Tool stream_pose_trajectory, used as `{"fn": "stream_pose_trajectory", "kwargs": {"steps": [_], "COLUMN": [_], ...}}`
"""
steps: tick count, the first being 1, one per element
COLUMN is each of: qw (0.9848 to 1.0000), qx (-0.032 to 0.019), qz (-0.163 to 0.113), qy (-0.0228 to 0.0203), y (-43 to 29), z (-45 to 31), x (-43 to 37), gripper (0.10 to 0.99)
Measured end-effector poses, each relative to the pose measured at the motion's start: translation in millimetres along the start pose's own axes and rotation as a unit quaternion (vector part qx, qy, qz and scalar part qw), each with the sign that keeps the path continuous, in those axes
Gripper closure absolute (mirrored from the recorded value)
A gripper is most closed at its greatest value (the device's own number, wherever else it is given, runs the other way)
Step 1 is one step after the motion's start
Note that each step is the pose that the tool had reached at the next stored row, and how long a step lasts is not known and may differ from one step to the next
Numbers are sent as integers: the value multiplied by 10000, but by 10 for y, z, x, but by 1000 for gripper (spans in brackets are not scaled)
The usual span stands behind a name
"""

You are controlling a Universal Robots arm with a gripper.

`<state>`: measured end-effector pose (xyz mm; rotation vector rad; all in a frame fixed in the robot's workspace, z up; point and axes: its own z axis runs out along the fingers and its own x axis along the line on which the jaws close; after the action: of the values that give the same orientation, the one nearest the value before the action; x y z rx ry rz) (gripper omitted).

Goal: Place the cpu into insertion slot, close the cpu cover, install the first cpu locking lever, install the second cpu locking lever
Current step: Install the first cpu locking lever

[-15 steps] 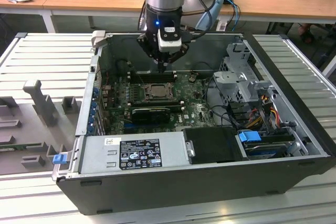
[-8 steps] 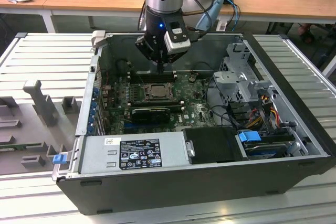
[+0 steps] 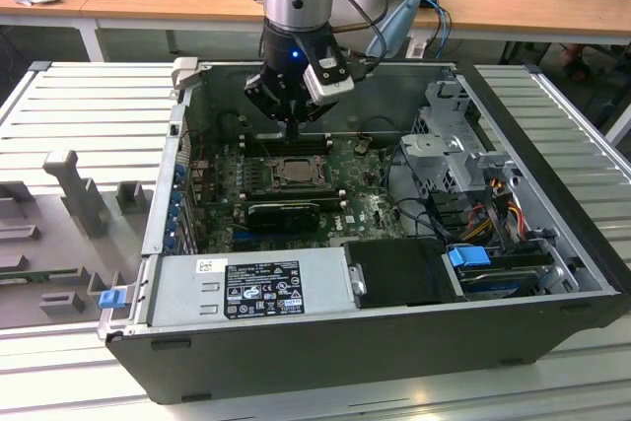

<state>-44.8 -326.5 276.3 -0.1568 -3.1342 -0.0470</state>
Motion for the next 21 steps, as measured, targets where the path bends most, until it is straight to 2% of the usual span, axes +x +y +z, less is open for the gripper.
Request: {"fn": "stream_pose_trajectory", "kwargs": {"steps": [2, 4, 5, 7, 11, 14, 18, 19, 21], "qw": [9994, 9987, 9985, 9985, 9984, 9983, 9983, 9983, 9983], "qx": [2, 1, -23, -43, -144, -154, -158, -158, -160], "qz": [-348, -500, -549, -549, -551, -553, -554, -553, -554], "qy": [11, 16, 19, 20, 13, -26, -58, -65, -65], "y": [-1, -2, -7, -20, -33, -47, -57, -50, -2], "z": [47, 78, 94, 95, 95, 95, 96, 97, 103], "x": [0, 3, 32, 164, 294, 431, 557, 610, 650], "gripper": [980, 980, 980, 980, 980, 980, 980, 980, 980]}}
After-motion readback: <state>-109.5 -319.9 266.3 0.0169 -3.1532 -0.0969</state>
